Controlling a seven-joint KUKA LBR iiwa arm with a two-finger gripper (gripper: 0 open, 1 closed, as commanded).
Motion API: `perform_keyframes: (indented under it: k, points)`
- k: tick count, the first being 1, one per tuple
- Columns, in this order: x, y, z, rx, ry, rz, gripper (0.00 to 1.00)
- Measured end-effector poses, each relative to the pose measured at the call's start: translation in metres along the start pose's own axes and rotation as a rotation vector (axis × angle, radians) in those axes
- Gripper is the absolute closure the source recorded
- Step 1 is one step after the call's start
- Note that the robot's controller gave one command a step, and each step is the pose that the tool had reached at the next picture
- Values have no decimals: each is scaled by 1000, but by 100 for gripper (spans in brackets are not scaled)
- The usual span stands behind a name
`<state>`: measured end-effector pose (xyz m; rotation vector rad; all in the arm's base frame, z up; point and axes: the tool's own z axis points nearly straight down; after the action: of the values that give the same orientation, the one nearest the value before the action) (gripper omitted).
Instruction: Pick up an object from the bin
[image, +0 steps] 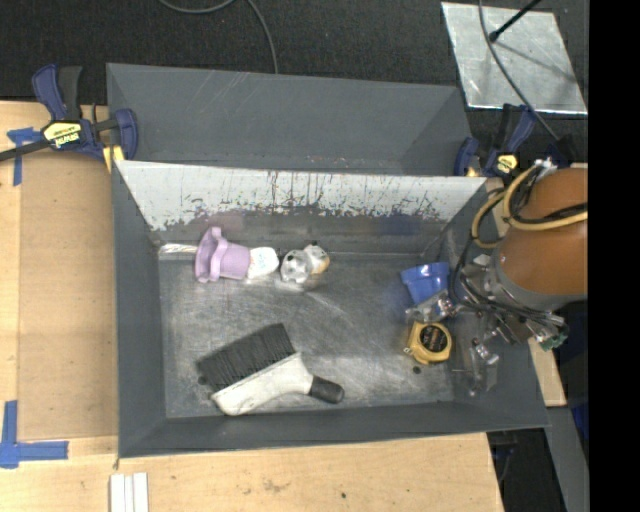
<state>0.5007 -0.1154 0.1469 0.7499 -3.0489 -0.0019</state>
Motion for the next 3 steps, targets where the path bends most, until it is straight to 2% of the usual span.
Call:
perform_keyframes:
  k: [1, 2, 3]
  points:
    - [-2, 0, -3, 3, -5, -1, 0]
    - [-6, -8, 13, 7, -9, 66, 0]
    - [1, -36, 72, -9, -10, -30, 100]
